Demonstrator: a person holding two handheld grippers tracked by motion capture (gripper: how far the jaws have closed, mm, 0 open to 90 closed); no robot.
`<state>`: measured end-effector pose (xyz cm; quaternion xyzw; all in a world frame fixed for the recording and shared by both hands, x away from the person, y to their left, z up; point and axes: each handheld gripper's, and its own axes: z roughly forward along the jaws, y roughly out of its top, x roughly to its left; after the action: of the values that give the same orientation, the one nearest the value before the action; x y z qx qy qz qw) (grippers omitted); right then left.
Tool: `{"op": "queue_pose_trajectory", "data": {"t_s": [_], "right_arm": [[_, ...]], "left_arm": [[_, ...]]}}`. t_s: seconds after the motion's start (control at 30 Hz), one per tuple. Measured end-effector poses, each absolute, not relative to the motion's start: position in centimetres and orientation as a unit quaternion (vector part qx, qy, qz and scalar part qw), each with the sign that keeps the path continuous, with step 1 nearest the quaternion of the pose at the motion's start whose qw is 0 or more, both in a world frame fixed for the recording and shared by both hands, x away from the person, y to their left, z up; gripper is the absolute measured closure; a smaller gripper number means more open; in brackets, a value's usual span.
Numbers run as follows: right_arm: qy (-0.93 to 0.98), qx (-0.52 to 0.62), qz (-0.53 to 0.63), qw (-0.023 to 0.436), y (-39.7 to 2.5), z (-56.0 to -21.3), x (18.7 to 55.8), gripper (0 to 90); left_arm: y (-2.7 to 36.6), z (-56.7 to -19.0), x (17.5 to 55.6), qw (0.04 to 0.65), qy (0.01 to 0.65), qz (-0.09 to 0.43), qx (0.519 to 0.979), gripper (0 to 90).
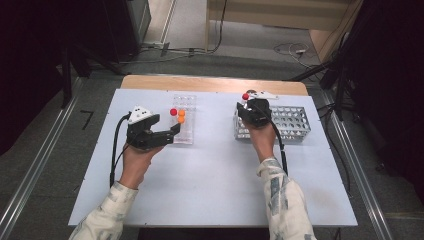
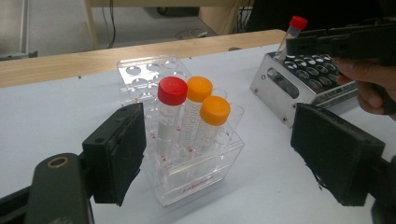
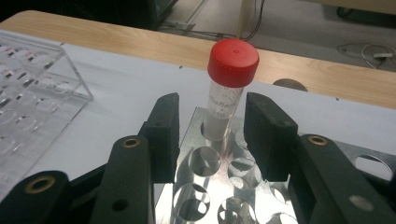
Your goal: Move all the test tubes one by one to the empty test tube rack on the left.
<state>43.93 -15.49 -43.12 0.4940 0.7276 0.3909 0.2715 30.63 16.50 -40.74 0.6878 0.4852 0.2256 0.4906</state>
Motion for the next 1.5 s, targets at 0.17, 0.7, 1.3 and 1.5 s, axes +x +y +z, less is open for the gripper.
{"op": "queue_pose_trajectory", "data": {"t_s": [0.17,0.7,1.3,1.5], "right_arm": [[0.727,0.504,0.386,0.262,-15.3,-43.5,44.7,60.8],[0.719,0.497,0.398,0.280,-15.2,-41.7,44.4,72.0],[0.737,0.437,0.438,0.271,-14.8,-37.2,39.3,72.0],[0.756,0.407,0.453,0.239,-14.0,-37.6,37.0,72.0]], "left_arm": [[16.5,-40.7,30.6,0.494,0.485,0.224,0.686,18.8],[16.6,-40.8,30.6,0.491,0.487,0.228,0.685,18.8],[16.3,-40.6,30.2,0.496,0.484,0.228,0.684,18.8],[16.1,-40.6,30.1,0.498,0.481,0.222,0.686,19.8]]}}
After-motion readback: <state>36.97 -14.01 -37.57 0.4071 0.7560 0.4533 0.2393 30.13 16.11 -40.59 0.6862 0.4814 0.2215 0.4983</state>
